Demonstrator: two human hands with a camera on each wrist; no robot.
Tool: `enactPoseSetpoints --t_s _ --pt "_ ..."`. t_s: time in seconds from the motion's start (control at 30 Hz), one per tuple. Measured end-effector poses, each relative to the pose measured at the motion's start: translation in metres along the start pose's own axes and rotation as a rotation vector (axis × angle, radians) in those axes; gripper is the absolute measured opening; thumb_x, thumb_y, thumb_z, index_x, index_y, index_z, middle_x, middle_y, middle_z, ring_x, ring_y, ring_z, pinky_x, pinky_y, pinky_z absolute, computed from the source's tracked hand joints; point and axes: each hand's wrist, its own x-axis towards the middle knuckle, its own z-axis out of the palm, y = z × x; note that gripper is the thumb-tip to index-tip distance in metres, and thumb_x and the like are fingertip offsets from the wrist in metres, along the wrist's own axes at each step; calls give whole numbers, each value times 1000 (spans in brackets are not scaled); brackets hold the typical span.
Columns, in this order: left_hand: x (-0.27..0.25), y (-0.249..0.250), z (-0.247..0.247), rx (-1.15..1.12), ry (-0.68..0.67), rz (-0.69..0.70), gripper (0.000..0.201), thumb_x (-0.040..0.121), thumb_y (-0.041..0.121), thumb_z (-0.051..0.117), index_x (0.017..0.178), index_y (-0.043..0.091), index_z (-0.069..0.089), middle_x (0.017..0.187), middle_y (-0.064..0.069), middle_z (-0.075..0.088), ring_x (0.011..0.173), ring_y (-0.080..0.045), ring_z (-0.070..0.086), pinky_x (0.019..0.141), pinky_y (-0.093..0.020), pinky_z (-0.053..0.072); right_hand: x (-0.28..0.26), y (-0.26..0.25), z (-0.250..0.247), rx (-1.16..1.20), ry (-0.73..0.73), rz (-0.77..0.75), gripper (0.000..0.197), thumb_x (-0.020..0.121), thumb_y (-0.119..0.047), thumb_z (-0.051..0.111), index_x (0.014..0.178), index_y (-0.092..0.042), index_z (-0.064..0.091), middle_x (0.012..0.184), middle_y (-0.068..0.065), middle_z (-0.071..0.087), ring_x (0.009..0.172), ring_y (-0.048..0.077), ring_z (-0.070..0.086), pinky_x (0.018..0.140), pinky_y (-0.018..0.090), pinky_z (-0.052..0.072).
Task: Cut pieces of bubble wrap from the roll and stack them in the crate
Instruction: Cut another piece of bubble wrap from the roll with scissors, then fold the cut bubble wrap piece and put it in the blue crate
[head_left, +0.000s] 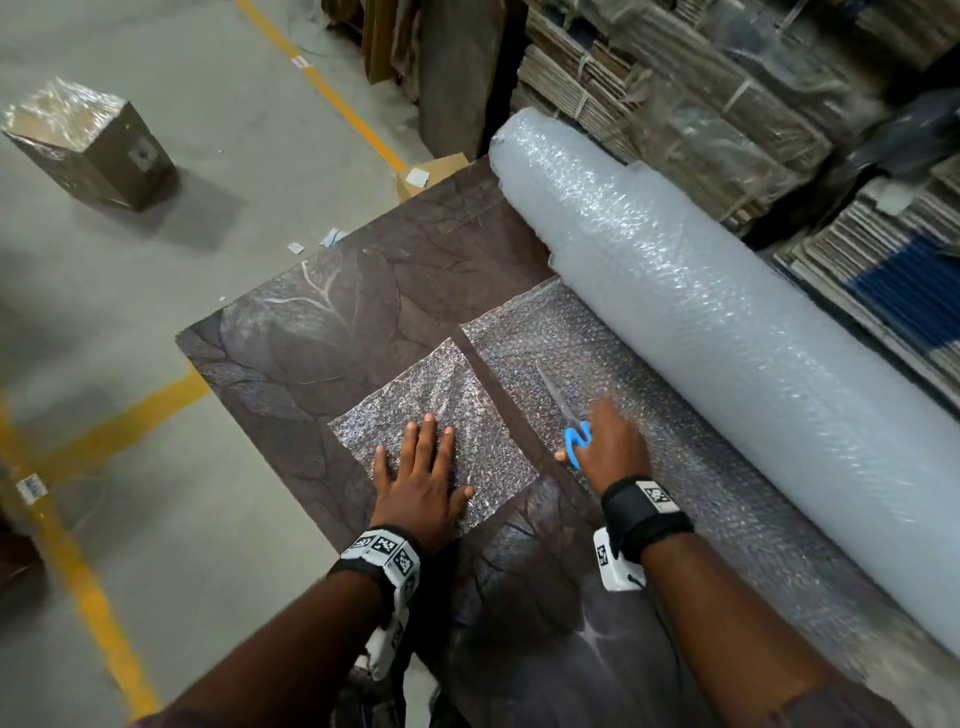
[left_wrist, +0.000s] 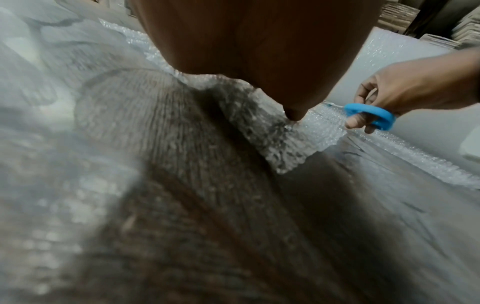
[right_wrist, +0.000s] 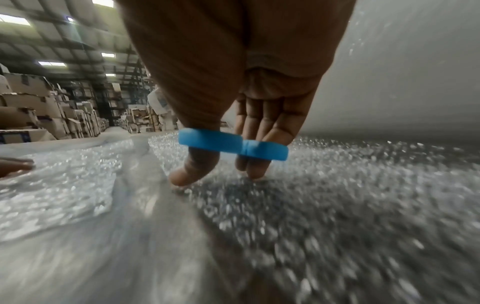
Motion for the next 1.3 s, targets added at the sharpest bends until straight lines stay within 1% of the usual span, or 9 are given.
enactPoseSetpoints --t_s 0.23,0.43,0.67,0.83,0.97,1.07,1.13,1.2,1.3 --pt "-8 2 -12 -3 -24 4 75 96 65 23 156 26 1 163 -1 -11 150 -23 -11 117 -58 1 -26 4 -8 66 -25 -20 25 72 -12 81 80 -10 58 85 15 70 80 35 67 61 35 47" --pt "-26 3 -19 -26 -35 2 70 97 59 34 155 26 15 164 -1 0 150 -24 -1 117 -56 11 -56 7 -7 166 -43 -2 25 73 -8 81 85 -9 59 89 16 71 80 33 68 63 34 48" --pt "-38 -3 -18 -1 -52 6 67 94 55 46 152 28 24 162 -2 9 148 -27 13 113 -57 24 -84 -1 -7 123 -58 -52 29 78 7 62 106 2 68 103 23 67 96 37 65 79 38 50" --pt "-39 -12 -16 -39 -57 7 65 94 44 55 150 25 29 160 -4 19 142 -30 30 108 -57 36 -111 -18 -3 179 -18 -194 28 78 1 69 105 2 65 106 21 64 101 38 60 89 40 47" --pt "-34 -21 -27 -123 22 111 54 93 23 57 145 15 41 152 -9 36 132 -31 45 105 -49 43 -138 -44 14 239 -128 -323 20 80 -7 70 97 1 63 98 18 62 91 36 59 82 43 49" --pt "-30 -34 -36 -205 84 167 45 90 14 59 134 14 53 138 -10 51 120 -31 54 101 -42 46 -158 -59 27 225 -251 -369 27 80 -13 72 97 3 58 97 21 59 91 37 56 81 41 42" --pt "-17 -70 -43 -166 -1 302 46 84 16 64 129 17 56 134 -7 54 117 -29 56 99 -39 48 -168 -83 46 209 -247 -265 41 84 -26 70 111 1 55 109 20 56 100 34 54 88 42 43" --pt "-20 -91 -48 -69 18 367 47 80 24 62 127 21 57 135 -3 54 117 -28 57 96 -43 49 -172 -81 48 73 -239 -256 54 85 -43 66 122 -7 52 121 17 54 110 31 53 95 42 44" --pt "-13 -129 -59 79 -31 489 54 80 32 66 132 28 51 145 3 46 127 -26 50 100 -48 44 -176 -87 63 6 -155 -151 60 80 -52 66 121 -10 52 128 14 49 116 29 48 101 40 43"
